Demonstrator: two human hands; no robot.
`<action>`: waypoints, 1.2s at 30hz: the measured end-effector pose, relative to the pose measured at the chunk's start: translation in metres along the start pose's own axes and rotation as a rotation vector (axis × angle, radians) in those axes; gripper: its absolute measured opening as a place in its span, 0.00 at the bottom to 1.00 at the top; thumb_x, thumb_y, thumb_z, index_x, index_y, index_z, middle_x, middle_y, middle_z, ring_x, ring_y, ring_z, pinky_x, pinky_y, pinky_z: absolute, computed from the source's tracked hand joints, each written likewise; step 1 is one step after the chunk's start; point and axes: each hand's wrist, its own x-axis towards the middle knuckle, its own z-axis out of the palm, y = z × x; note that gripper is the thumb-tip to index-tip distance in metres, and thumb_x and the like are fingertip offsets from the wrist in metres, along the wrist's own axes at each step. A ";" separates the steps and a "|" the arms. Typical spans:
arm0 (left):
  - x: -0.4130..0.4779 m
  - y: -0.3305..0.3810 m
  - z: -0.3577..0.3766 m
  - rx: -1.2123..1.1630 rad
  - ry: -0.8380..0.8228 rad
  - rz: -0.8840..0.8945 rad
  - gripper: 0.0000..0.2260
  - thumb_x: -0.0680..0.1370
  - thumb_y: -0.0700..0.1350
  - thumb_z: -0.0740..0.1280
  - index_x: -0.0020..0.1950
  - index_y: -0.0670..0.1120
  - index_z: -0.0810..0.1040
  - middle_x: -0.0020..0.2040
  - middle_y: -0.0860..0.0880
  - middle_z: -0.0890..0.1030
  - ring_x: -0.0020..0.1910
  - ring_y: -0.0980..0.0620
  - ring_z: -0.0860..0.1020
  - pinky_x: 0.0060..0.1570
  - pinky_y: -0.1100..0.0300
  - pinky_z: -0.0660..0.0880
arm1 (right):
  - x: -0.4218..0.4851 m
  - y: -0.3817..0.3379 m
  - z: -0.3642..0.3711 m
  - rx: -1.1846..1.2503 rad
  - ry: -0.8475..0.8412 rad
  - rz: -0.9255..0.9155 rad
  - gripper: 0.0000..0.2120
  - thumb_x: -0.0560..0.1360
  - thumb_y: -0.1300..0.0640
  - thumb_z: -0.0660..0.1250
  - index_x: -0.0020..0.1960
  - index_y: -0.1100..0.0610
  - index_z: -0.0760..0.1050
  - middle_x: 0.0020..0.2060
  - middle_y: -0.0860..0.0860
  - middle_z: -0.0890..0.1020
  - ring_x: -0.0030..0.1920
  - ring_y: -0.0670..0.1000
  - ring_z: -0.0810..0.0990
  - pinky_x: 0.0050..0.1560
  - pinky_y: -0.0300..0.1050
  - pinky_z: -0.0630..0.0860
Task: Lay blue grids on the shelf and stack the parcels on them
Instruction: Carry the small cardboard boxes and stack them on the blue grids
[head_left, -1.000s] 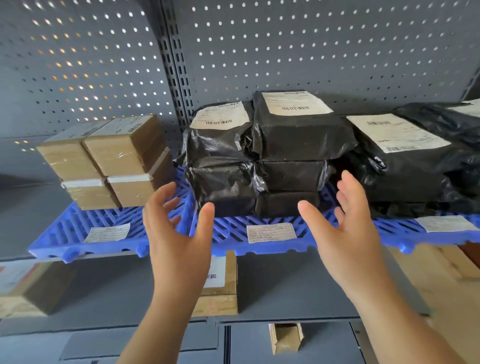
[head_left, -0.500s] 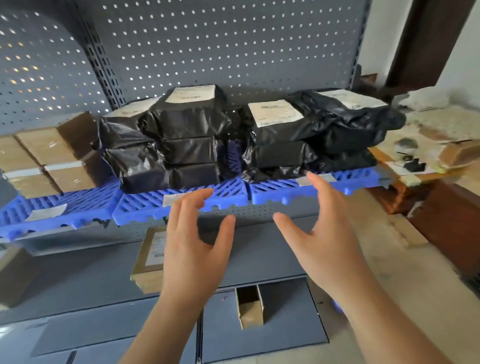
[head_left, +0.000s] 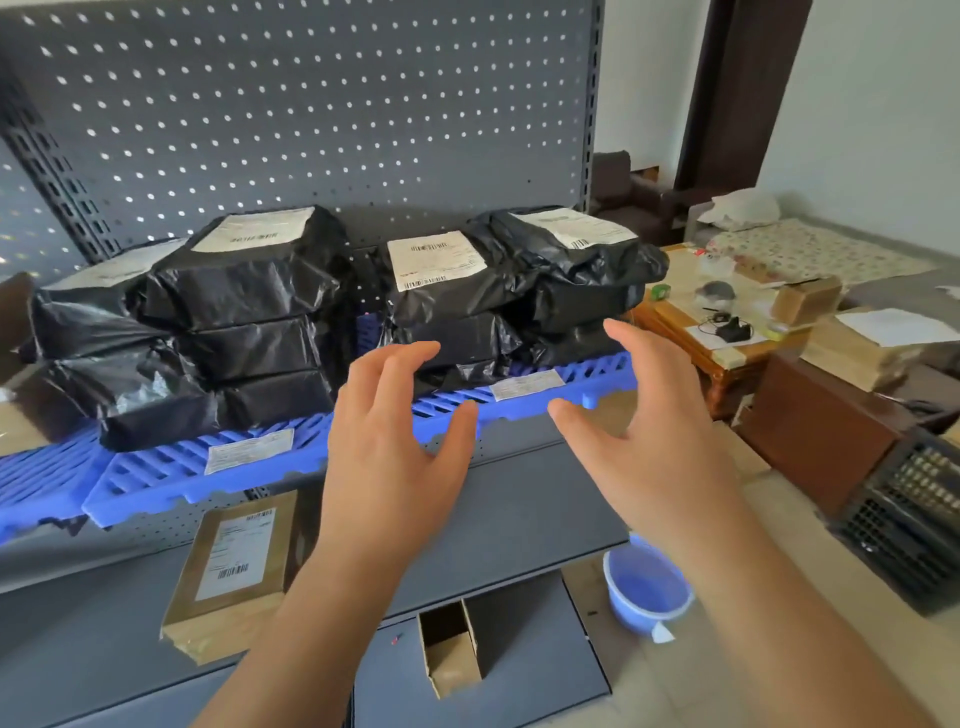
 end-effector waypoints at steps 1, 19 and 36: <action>0.006 -0.001 0.004 -0.004 0.000 0.007 0.22 0.77 0.53 0.69 0.70 0.51 0.73 0.67 0.53 0.71 0.65 0.55 0.71 0.63 0.55 0.70 | 0.008 0.002 0.001 -0.007 0.014 -0.005 0.33 0.75 0.48 0.72 0.76 0.49 0.64 0.72 0.45 0.66 0.72 0.41 0.61 0.60 0.21 0.55; 0.125 -0.018 0.045 0.016 0.051 0.002 0.20 0.78 0.57 0.67 0.69 0.55 0.73 0.68 0.58 0.70 0.66 0.55 0.70 0.68 0.46 0.70 | 0.147 0.020 -0.010 -0.120 0.191 -0.099 0.17 0.76 0.45 0.68 0.64 0.49 0.76 0.61 0.42 0.74 0.65 0.41 0.68 0.64 0.40 0.64; 0.157 -0.017 0.060 0.106 0.142 -0.395 0.24 0.78 0.61 0.65 0.74 0.62 0.67 0.70 0.60 0.72 0.67 0.58 0.72 0.60 0.55 0.69 | 0.261 0.101 -0.028 0.359 -0.218 0.072 0.14 0.78 0.41 0.66 0.62 0.38 0.78 0.59 0.35 0.79 0.62 0.37 0.74 0.64 0.46 0.67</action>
